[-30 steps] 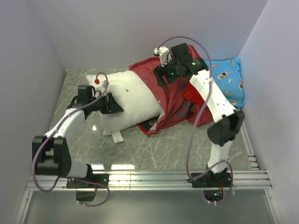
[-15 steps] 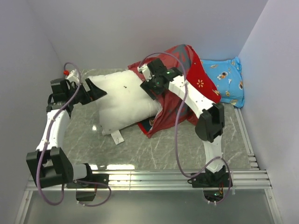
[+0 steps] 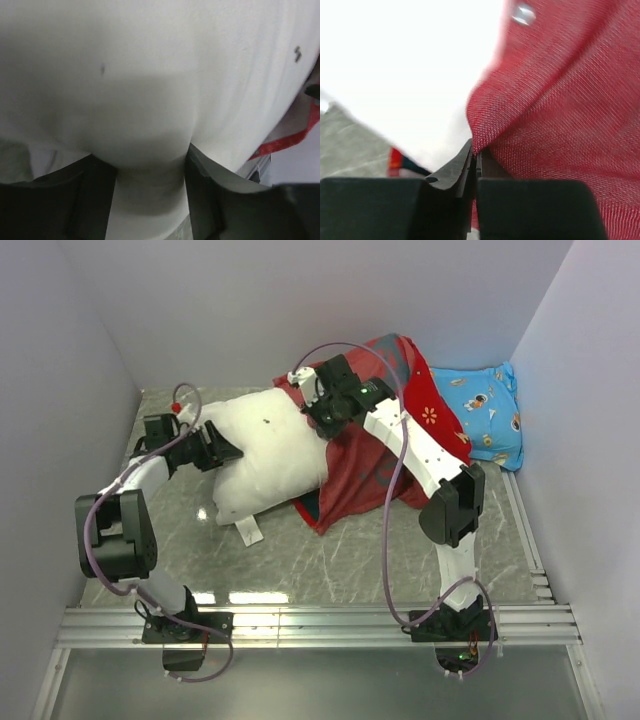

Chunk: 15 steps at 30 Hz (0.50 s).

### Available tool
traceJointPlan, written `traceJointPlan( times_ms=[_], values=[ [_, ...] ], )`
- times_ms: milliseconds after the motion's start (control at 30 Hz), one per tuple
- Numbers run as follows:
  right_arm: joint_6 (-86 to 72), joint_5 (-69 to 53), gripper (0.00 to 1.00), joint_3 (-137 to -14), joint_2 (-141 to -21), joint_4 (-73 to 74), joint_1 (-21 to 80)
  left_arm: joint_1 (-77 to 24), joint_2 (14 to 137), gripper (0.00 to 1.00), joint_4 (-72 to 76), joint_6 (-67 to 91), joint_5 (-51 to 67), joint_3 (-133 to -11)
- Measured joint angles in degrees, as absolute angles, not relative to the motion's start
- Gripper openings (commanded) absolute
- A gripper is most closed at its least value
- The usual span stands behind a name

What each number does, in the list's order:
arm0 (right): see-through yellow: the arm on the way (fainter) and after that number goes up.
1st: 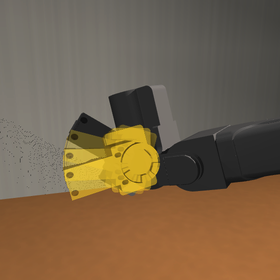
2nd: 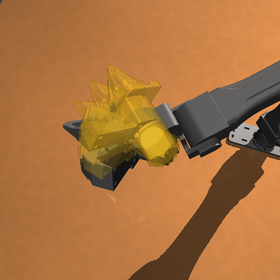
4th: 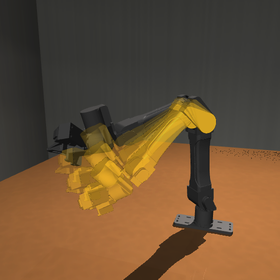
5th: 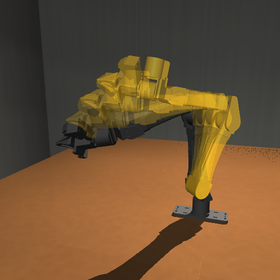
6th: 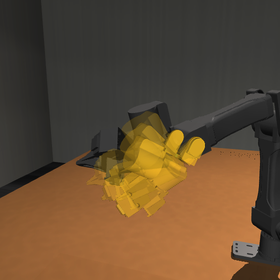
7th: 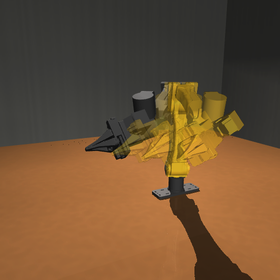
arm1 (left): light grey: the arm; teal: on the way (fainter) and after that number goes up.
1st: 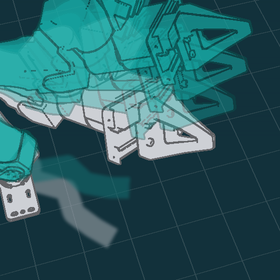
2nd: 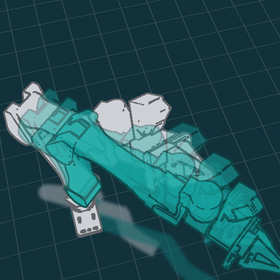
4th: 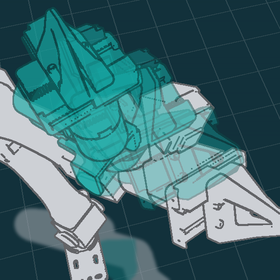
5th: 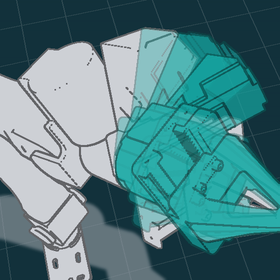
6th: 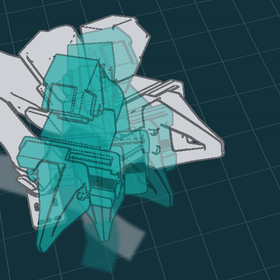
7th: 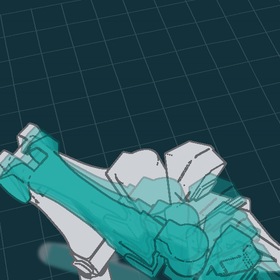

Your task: Put the pillow into the pillowcase

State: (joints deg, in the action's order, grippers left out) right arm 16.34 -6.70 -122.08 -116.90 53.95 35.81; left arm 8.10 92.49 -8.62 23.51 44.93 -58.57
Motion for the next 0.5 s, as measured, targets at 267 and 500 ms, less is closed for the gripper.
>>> traceJointPlan(
  times_ms=[267, 500],
  values=[
    [8.64, -28.71, 0.00, -133.40, -121.16, 59.11, 36.42, -4.47, 87.09, 0.00, 7.18, 36.86, 55.51, -50.65],
    [-16.53, -44.77, 0.00, -117.36, -108.03, 38.04, 38.28, -5.65, 73.12, 0.00, 10.41, 44.51, 65.49, -47.07]
  ],
)
